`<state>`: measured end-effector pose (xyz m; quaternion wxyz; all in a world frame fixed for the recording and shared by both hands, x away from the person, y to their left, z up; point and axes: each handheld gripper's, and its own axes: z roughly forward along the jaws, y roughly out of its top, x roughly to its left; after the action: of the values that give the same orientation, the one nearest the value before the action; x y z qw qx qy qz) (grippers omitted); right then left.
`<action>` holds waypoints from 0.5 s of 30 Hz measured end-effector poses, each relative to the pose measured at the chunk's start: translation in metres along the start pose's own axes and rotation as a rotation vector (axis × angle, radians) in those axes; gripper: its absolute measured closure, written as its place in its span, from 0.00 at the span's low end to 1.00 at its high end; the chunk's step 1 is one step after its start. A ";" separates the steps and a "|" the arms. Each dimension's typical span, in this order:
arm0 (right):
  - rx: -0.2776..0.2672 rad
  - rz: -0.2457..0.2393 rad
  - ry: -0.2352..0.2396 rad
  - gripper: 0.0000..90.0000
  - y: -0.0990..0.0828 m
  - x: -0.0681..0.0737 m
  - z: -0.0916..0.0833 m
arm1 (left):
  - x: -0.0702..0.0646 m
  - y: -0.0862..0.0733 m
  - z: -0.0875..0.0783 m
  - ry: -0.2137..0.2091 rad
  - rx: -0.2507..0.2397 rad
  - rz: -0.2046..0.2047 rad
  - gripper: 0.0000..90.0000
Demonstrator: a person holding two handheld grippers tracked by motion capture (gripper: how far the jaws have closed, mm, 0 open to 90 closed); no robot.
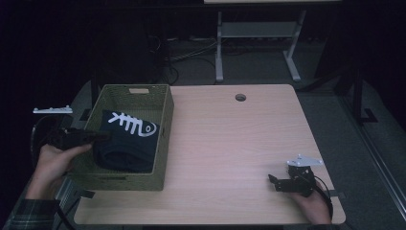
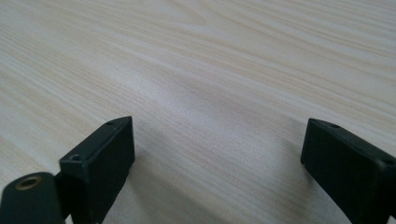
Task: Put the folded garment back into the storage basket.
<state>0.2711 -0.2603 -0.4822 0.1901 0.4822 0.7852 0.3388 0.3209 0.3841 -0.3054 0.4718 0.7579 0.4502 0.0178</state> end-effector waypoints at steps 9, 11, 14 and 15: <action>0.000 0.000 0.000 0.11 0.000 0.000 0.000 | 0.023 -0.008 0.009 0.012 0.047 -0.035 0.83; 0.000 0.000 0.000 0.11 0.000 0.000 0.000 | 0.030 -0.010 0.011 0.020 0.053 -0.045 0.83; 0.000 0.000 0.000 0.11 0.000 0.000 0.000 | 0.039 -0.013 0.013 0.026 0.065 -0.058 0.83; 0.000 0.000 0.000 0.11 0.000 0.000 0.000 | 0.042 -0.014 0.014 0.026 0.066 -0.061 0.83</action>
<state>0.2711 -0.2603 -0.4822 0.1901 0.4823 0.7852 0.3388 0.3430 0.4055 -0.3398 0.4410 0.7585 0.4798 -0.0016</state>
